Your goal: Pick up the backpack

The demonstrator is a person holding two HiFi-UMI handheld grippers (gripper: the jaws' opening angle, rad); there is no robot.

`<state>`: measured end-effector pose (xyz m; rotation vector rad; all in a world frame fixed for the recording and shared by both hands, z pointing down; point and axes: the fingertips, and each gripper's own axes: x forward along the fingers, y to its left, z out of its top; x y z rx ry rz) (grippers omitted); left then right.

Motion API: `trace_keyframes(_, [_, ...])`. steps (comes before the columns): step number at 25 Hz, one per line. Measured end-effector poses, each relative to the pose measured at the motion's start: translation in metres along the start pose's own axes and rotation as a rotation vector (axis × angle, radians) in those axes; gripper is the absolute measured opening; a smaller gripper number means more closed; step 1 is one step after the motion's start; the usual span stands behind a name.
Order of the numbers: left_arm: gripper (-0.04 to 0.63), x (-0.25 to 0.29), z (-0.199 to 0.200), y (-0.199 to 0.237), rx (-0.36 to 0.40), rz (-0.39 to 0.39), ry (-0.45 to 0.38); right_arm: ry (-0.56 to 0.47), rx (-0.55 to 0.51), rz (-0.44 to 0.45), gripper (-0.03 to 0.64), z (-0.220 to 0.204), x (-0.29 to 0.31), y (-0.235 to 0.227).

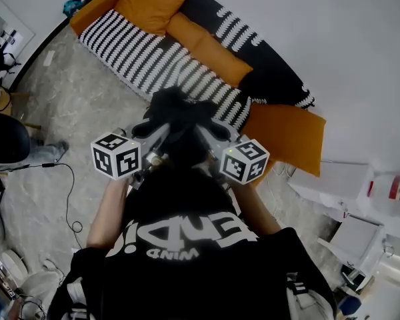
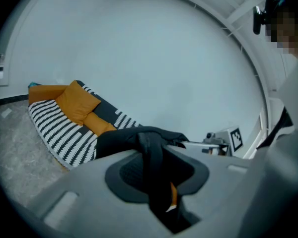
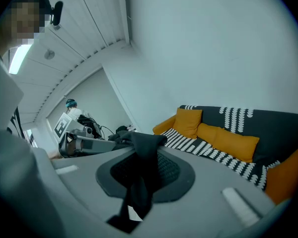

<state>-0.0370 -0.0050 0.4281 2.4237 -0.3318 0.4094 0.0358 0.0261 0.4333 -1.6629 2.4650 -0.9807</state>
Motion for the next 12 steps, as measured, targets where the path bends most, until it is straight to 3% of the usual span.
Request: trace_keyframes(12, [0.095, -0.0026, -0.0071, 0.0002, -0.018, 0.007, 0.004, 0.014, 0.016, 0.007, 0.057, -0.0061, 0.0014, 0.0002])
